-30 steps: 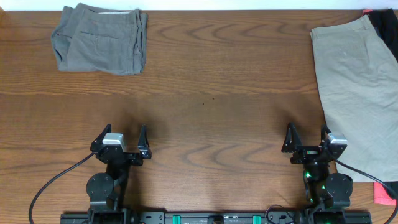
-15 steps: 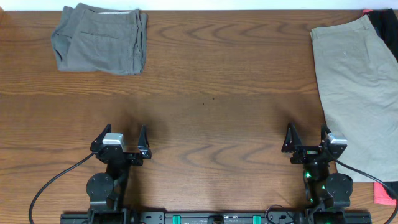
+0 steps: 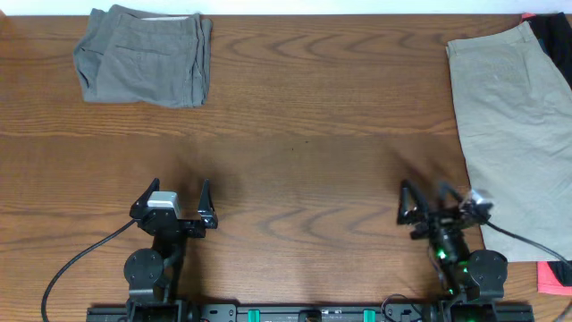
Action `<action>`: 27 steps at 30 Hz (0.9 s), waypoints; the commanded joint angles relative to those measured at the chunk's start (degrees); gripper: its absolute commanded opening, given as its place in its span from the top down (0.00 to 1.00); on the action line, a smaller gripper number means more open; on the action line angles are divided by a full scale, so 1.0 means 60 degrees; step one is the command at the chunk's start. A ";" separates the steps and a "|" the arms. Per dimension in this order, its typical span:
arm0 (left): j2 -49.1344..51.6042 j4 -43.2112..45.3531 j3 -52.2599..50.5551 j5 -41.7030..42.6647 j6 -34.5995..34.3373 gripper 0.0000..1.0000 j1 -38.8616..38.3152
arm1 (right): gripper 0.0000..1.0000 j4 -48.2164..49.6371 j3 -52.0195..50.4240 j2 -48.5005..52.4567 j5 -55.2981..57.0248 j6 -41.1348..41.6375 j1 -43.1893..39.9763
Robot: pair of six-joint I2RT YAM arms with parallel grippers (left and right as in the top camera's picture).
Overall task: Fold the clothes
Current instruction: 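Move the right gripper up to the khaki pants on the right pile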
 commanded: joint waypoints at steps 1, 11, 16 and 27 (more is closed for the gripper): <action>-0.0051 -0.0313 -0.0168 0.0095 0.0098 0.02 -0.0029 | 0.01 -0.0051 -0.0015 -0.0051 -0.2681 0.3031 0.0102; -0.0051 -0.0313 -0.0168 0.0095 0.0098 0.02 -0.0029 | 0.01 0.3654 0.0160 -0.0033 -0.1800 0.3187 0.0098; -0.0051 -0.0313 -0.0168 0.0095 0.0098 0.02 -0.0029 | 0.01 0.2962 0.1530 0.0889 -0.1089 0.1118 0.0047; -0.0051 -0.0313 -0.0168 0.0095 0.0098 0.02 -0.0029 | 0.01 -0.0586 0.7155 0.7956 0.3850 -0.3770 0.0036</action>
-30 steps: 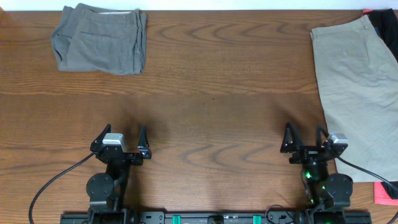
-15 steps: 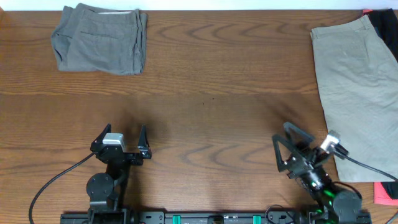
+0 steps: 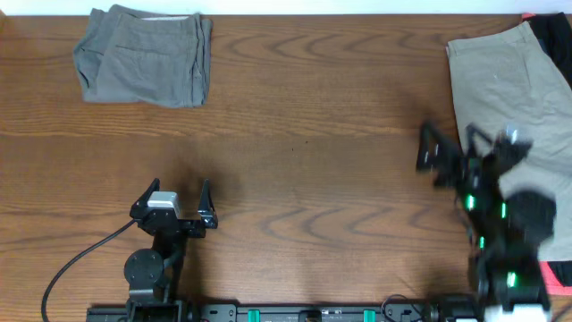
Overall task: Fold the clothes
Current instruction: 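Move the right gripper up to the khaki pants on the right pile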
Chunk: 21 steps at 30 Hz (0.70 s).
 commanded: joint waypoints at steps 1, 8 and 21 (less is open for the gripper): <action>-0.0047 -0.0317 -0.0168 0.0102 0.0098 0.02 -0.0029 | 0.01 -0.0601 0.1898 0.2306 0.2291 -0.1810 0.0036; -0.0047 -0.0317 -0.0168 0.0102 0.0098 0.02 -0.0029 | 0.01 -0.3887 0.6889 0.7694 0.3960 -0.2816 -0.0295; -0.0047 -0.0317 -0.0168 0.0102 0.0098 0.02 -0.0029 | 0.01 -0.4102 0.9690 1.2488 0.5005 -0.5362 -0.0896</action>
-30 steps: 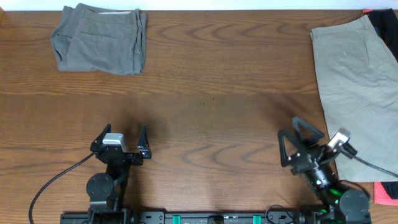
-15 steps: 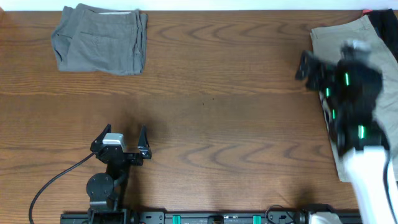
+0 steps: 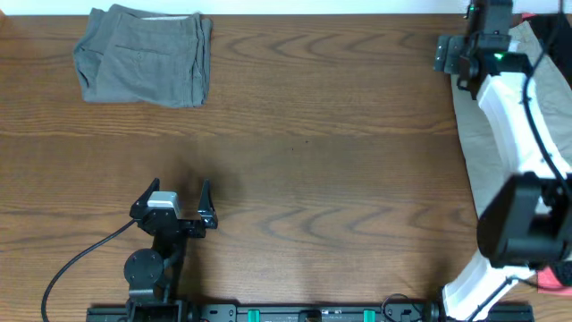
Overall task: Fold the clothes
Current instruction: 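Move the right gripper up to the khaki pants on the right pile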
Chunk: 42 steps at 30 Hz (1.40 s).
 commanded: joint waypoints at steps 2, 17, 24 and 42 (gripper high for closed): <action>-0.0047 -0.0313 -0.0168 0.0102 0.0098 0.02 -0.0029 | 0.01 0.0528 0.0189 0.1075 0.0710 -0.1129 -0.0215; -0.0047 -0.0313 -0.0168 0.0102 0.0098 0.02 -0.0029 | 0.01 0.1942 0.0565 0.3530 0.1475 -0.1792 -0.0342; -0.0047 -0.0313 -0.0168 0.0102 0.0098 0.02 -0.0029 | 0.03 0.2014 0.0565 0.4197 0.1974 -0.1792 -0.0495; -0.0047 -0.0313 -0.0168 0.0102 0.0098 0.02 -0.0029 | 0.79 0.1869 0.0572 0.3789 0.2007 0.0659 -0.0586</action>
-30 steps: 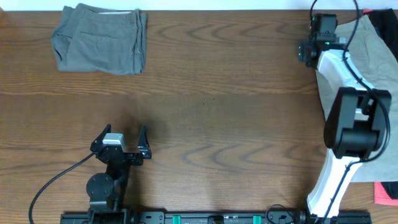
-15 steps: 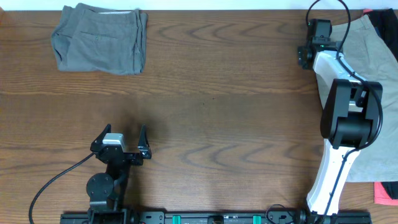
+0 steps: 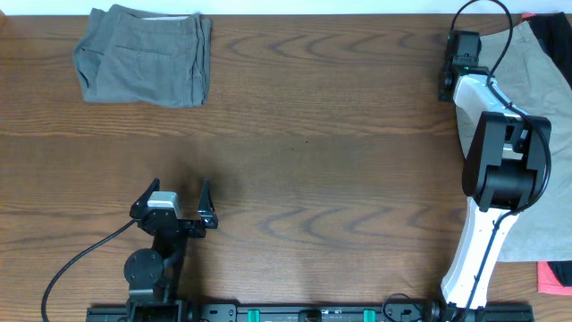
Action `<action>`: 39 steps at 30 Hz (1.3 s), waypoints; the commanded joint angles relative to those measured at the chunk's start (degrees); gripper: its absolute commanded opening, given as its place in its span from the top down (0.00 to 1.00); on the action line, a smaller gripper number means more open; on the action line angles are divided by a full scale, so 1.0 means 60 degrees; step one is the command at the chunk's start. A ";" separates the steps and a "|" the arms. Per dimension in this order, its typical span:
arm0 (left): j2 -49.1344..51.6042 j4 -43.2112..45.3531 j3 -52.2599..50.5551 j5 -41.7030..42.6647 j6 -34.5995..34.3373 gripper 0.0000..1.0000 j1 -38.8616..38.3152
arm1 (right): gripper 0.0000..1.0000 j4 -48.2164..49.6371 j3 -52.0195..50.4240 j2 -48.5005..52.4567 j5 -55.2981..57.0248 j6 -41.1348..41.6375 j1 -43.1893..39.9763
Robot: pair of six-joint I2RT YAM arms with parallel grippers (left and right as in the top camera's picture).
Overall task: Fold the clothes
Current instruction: 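Move the right gripper up to the khaki pants on the right pile, then grasp the khaki pants with the right gripper and drag them toward center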
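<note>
Flat at the table's right edge lies a beige garment (image 3: pixel 541 98), partly covered by my right arm. That arm reaches far up the table, and the right gripper (image 3: pixel 445 79) points down at the garment's far left corner. Its fingers are hidden under the wrist, so whether they hold cloth cannot be told. A grey garment (image 3: pixel 143 54) lies folded at the far left corner. My left gripper (image 3: pixel 175 195) rests open near the front edge, left of centre, with nothing between its fingers.
A black garment (image 3: pixel 556 36) shows at the far right corner beside the beige one. A pink-red item (image 3: pixel 554 277) pokes in at the near right edge. A cable (image 3: pixel 71 268) loops from the left arm's base across the wooden table (image 3: pixel 313 143).
My right arm has folded back a little, the elbow now over the beige garment. The gripper has come from above the garment's far corner down to its left edge. The left arm has not moved.
Both grippers first rested open near the front edge. The right one was then partway up the table beside the beige garment, then at its far left corner, and now sits lowered at that corner. The left arm and grey garment stayed put.
</note>
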 commanded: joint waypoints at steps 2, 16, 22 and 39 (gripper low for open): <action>-0.0051 -0.0313 -0.0168 0.0102 0.0098 0.02 -0.0029 | 0.87 -0.0222 0.0007 -0.0444 0.0164 0.1177 -0.0069; -0.0051 -0.0317 -0.0168 0.0102 0.0098 0.02 -0.0029 | 0.99 -0.1231 0.0007 -0.2452 0.0164 0.2204 -0.0051; -0.0051 -0.0313 -0.0168 0.0102 0.0098 0.02 -0.0029 | 0.99 -0.1730 0.0007 -0.3421 0.0149 0.2619 0.0182; -0.0051 -0.0313 -0.0168 0.0102 0.0098 0.02 -0.0029 | 0.99 -0.2477 -0.0066 -0.4484 -0.4972 0.2911 0.4615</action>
